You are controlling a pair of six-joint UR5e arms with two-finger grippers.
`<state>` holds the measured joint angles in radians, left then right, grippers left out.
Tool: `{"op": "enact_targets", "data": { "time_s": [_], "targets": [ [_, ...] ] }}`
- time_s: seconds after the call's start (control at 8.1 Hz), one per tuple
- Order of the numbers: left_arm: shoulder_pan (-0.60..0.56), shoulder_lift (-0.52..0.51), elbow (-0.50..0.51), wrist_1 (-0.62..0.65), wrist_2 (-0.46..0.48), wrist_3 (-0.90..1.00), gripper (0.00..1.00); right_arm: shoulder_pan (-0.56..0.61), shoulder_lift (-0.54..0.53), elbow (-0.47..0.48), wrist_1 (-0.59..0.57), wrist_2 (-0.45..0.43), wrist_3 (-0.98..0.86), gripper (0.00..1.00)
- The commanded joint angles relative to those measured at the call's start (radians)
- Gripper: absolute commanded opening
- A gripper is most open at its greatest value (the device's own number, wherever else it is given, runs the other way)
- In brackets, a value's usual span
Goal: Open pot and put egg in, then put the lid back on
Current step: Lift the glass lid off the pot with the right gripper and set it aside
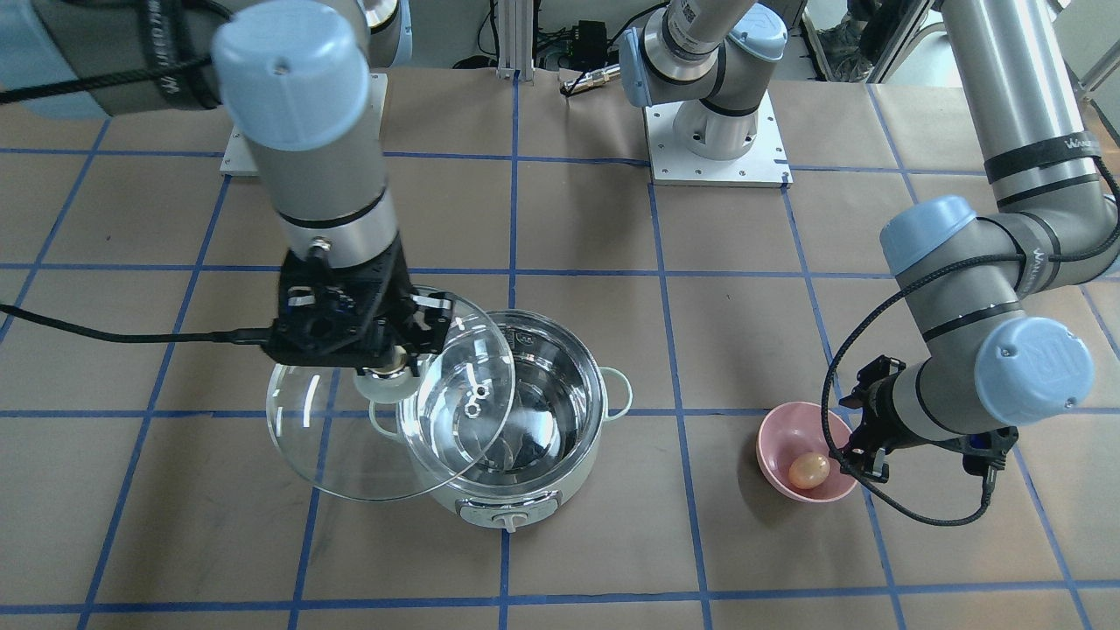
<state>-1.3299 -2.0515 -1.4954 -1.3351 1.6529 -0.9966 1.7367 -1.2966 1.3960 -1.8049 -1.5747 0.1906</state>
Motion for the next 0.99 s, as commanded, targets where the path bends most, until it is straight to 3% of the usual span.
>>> {"op": "enact_targets", "data": {
  "time_s": [0.0,0.25,0.49,0.86],
  "targets": [
    [0.001,-0.005,0.000,0.001,0.002,-0.005,0.76,-0.168,-0.062,0.009,0.071,-0.011,-0.227,0.28],
    [0.001,-0.018,0.003,0.005,-0.002,-0.046,0.76,-0.279,-0.085,0.017,0.149,-0.002,-0.322,0.23],
    [0.001,-0.035,-0.017,0.077,-0.001,-0.047,0.83,-0.293,-0.113,0.017,0.160,-0.015,-0.326,0.23],
    [0.001,-0.047,-0.020,0.122,-0.011,-0.085,0.83,-0.292,-0.115,0.026,0.176,-0.011,-0.324,0.20]
  ]
}}
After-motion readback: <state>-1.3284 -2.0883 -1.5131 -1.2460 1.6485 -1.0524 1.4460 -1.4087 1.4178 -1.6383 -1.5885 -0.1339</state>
